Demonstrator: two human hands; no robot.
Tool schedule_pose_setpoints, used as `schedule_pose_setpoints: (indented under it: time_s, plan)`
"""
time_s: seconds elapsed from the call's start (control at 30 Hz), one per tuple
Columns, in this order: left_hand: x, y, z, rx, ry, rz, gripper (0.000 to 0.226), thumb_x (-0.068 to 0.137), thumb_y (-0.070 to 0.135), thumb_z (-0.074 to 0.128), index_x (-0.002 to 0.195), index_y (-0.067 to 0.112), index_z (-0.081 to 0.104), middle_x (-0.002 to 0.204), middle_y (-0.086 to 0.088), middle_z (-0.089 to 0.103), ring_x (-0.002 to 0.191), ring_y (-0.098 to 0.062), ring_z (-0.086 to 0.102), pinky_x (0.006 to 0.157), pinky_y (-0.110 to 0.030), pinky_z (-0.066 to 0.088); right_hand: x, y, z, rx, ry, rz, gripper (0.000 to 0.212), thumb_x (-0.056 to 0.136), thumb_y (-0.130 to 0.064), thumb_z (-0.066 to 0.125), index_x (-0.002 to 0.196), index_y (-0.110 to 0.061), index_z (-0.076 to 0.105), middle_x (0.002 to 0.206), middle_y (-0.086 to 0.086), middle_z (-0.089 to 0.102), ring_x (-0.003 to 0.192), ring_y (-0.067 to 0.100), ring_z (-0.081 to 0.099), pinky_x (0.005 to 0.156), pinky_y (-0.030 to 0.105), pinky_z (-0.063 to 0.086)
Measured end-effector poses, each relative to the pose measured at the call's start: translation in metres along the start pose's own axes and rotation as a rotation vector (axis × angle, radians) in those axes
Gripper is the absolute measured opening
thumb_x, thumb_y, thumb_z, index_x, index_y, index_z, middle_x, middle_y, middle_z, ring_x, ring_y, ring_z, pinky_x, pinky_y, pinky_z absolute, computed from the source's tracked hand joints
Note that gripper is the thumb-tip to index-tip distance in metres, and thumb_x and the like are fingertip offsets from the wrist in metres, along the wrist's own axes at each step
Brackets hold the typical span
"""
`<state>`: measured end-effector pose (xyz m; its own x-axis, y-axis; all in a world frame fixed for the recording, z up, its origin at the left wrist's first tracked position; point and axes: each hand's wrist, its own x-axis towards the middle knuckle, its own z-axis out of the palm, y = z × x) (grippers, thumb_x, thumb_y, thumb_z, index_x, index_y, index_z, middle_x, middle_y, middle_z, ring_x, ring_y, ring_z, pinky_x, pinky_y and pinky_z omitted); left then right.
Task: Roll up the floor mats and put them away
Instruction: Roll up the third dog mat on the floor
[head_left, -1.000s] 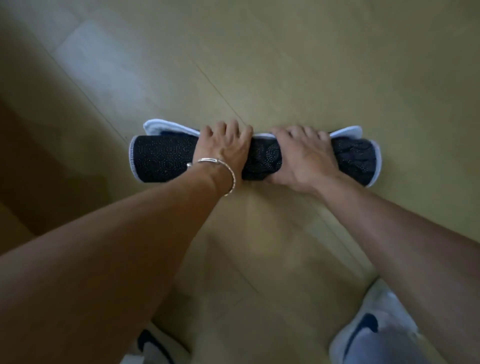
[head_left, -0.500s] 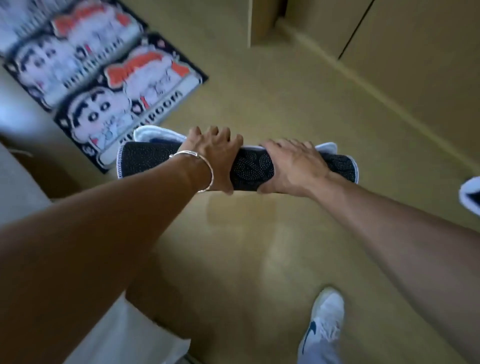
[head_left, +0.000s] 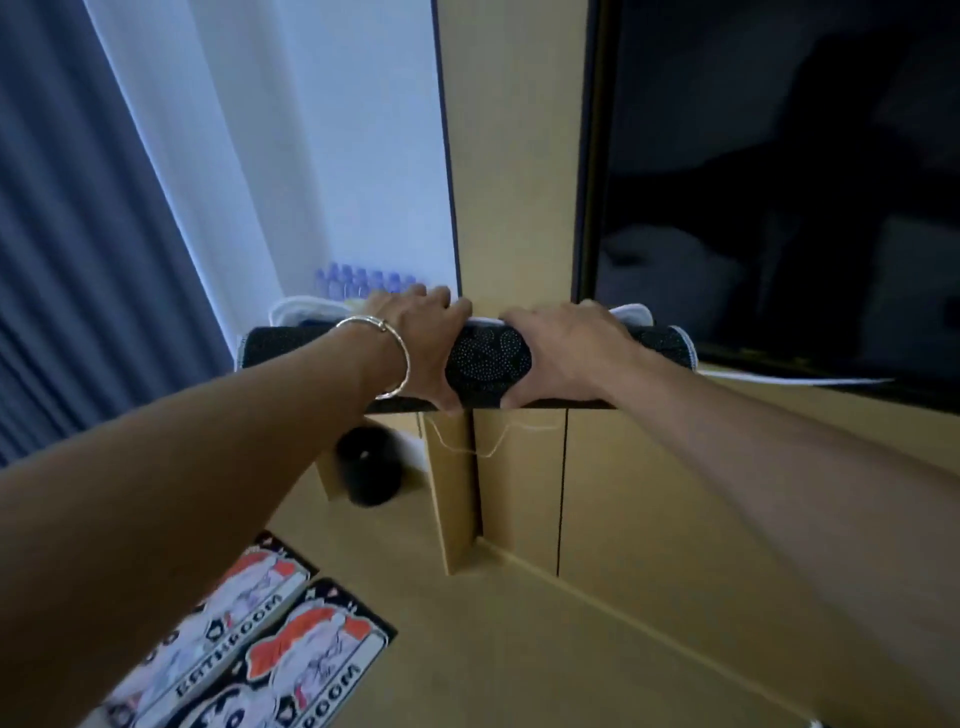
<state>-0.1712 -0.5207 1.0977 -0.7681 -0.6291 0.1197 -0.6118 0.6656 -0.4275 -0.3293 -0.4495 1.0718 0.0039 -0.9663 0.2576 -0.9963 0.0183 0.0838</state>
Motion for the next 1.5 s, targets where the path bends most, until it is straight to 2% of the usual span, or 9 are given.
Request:
schedule_pose_setpoints:
  time_s: [0.33, 0.47, 0.67, 0.83, 0.97, 1.03, 1.17, 1.3, 1.5]
  plan:
    - [0.01, 0.058, -0.178, 0.149, 0.271, 0.049, 0.075, 0.06, 0.074, 0.066, 0.113, 0.024, 0.047, 0.102, 0.005, 0.056, 0.093, -0.019, 0.057, 0.065, -0.031, 0.039, -0.068, 0.06, -0.157, -0.179, 0.247, 0.046, 0.07, 0.067, -0.067, 0.068, 0.119, -0.024, 0.048, 0.111, -0.003, 0.061, 0.102, 0.021, 0.057, 0.089, 0.041, 0.038]
    - [0.029, 0.082, -0.204, 0.078, 0.333, -0.103, 0.07, 0.063, 0.072, 0.066, 0.109, 0.022, 0.049, 0.096, 0.004, 0.056, 0.084, -0.019, 0.058, 0.064, -0.031, 0.04, -0.08, 0.092, -0.168, -0.2, 0.36, 0.042, 0.101, 0.069, -0.061, 0.071, 0.145, -0.015, 0.023, 0.146, 0.01, 0.035, 0.139, 0.028, 0.024, 0.114, 0.048, 0.016]
    - [0.051, 0.099, -0.202, -0.786, 0.431, -0.618, 0.075, 0.061, 0.062, 0.072, 0.111, 0.013, 0.046, 0.11, -0.006, 0.056, 0.099, -0.03, 0.059, 0.077, -0.037, 0.048, -0.077, 0.104, -0.166, 0.068, 0.389, 0.092, 0.127, 0.072, -0.063, 0.068, 0.149, -0.011, -0.019, 0.156, 0.015, -0.022, 0.145, 0.028, -0.018, 0.118, 0.044, -0.003]
    - [0.07, 0.092, -0.202, -1.854, 0.577, -0.903, 0.096, 0.043, 0.054, 0.08, 0.115, 0.01, 0.034, 0.117, -0.015, 0.053, 0.099, -0.037, 0.059, 0.082, -0.051, 0.053, -0.064, 0.089, -0.142, 0.203, 0.248, 0.12, 0.135, 0.064, -0.063, 0.075, 0.148, -0.023, -0.023, 0.159, 0.009, -0.011, 0.146, 0.031, -0.002, 0.116, 0.053, 0.012]
    - [0.082, 0.093, -0.196, -2.164, 0.561, -0.926, 0.099, 0.026, 0.059, 0.076, 0.103, 0.021, 0.025, 0.114, -0.017, 0.051, 0.094, -0.042, 0.059, 0.074, -0.06, 0.053, -0.053, 0.097, -0.148, -0.005, 0.345, 0.219, 0.127, 0.066, -0.057, 0.076, 0.149, -0.026, -0.015, 0.157, 0.008, 0.008, 0.142, 0.034, 0.014, 0.111, 0.057, 0.019]
    - [0.082, 0.094, -0.201, -2.245, 0.487, -0.85, 0.092, 0.049, 0.058, 0.079, 0.114, 0.017, 0.029, 0.113, -0.017, 0.052, 0.093, -0.041, 0.06, 0.067, -0.059, 0.055, -0.049, 0.102, -0.155, -0.097, 0.38, 0.256, 0.116, 0.071, -0.048, 0.073, 0.15, -0.024, -0.009, 0.15, 0.009, 0.023, 0.133, 0.033, 0.03, 0.106, 0.053, 0.03]
    - [0.071, 0.074, -0.209, -1.845, 0.252, -0.505, 0.057, 0.091, 0.062, 0.038, 0.119, 0.012, 0.046, 0.117, -0.005, 0.052, 0.102, -0.035, 0.06, 0.071, -0.044, 0.057, -0.045, 0.122, -0.179, -0.068, 0.294, 0.355, 0.106, 0.069, -0.045, 0.07, 0.149, -0.025, 0.003, 0.137, 0.008, 0.038, 0.119, 0.032, 0.044, 0.092, 0.046, 0.041]
    - [0.069, 0.031, -0.196, -0.658, 0.626, -0.213, 0.051, 0.091, 0.054, 0.047, 0.12, 0.012, 0.05, 0.125, -0.008, 0.046, 0.109, -0.026, 0.051, 0.086, -0.033, 0.043, -0.049, 0.137, -0.193, -0.021, 0.269, 0.474, 0.097, 0.066, -0.045, 0.07, 0.144, -0.024, 0.018, 0.128, 0.007, 0.045, 0.113, 0.031, 0.049, 0.084, 0.041, 0.045]
    - [0.112, 0.023, -0.16, 0.072, 0.711, 0.138, 0.113, 0.069, 0.061, 0.068, 0.151, 0.022, 0.001, 0.153, -0.012, 0.017, 0.14, -0.032, 0.017, 0.112, -0.055, 0.019, -0.058, 0.138, -0.191, -0.092, 0.155, 0.435, 0.093, 0.064, -0.042, 0.069, 0.143, -0.029, 0.023, 0.118, -0.001, 0.049, 0.101, 0.023, 0.052, 0.073, 0.033, 0.042]
